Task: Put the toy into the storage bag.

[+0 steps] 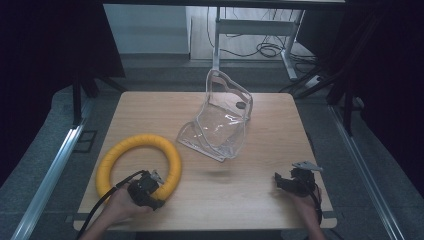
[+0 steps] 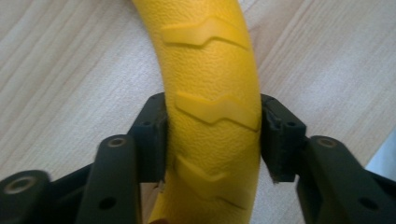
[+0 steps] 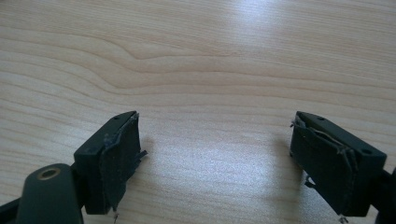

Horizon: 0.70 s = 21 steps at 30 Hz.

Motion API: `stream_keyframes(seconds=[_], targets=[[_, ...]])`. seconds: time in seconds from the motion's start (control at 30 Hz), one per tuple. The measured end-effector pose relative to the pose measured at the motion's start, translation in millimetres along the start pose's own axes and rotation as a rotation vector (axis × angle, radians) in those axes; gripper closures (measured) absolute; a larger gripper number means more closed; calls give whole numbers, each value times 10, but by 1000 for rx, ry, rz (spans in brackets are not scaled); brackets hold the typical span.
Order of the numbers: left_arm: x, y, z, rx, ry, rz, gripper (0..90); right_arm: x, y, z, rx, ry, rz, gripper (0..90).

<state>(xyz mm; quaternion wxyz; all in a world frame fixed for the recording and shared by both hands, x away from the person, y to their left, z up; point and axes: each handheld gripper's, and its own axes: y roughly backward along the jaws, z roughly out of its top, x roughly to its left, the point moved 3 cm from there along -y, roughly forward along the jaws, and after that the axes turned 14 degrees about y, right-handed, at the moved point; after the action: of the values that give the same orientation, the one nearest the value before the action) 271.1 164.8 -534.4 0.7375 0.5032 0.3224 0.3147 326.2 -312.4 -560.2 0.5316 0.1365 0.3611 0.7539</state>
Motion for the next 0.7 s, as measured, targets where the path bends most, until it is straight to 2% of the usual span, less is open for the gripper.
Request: stream_keyframes(seconds=[0.2, 0.3, 0.4, 0.43, 0.47, 0.7], targets=[[-13, -1, -13, -14, -5, 10, 510, -1, 0, 0, 0, 1, -2, 164], [3, 1, -28, -35, 0, -9, 511, -1, 0, 0, 0, 1, -1, 164], [19, 20, -55, -84, 9, -31, 513, -1, 0, 0, 0, 1, -1, 165], [37, 59, -73, -133, 14, -54, 514, -1, 0, 1, -1, -1, -1, 165], [37, 59, -73, -133, 14, -54, 514, -1, 0, 1, -1, -1, -1, 165], [131, 337, -115, -290, 55, -156, 514, -3, -2, -1, -1, 3, -2, 165]])
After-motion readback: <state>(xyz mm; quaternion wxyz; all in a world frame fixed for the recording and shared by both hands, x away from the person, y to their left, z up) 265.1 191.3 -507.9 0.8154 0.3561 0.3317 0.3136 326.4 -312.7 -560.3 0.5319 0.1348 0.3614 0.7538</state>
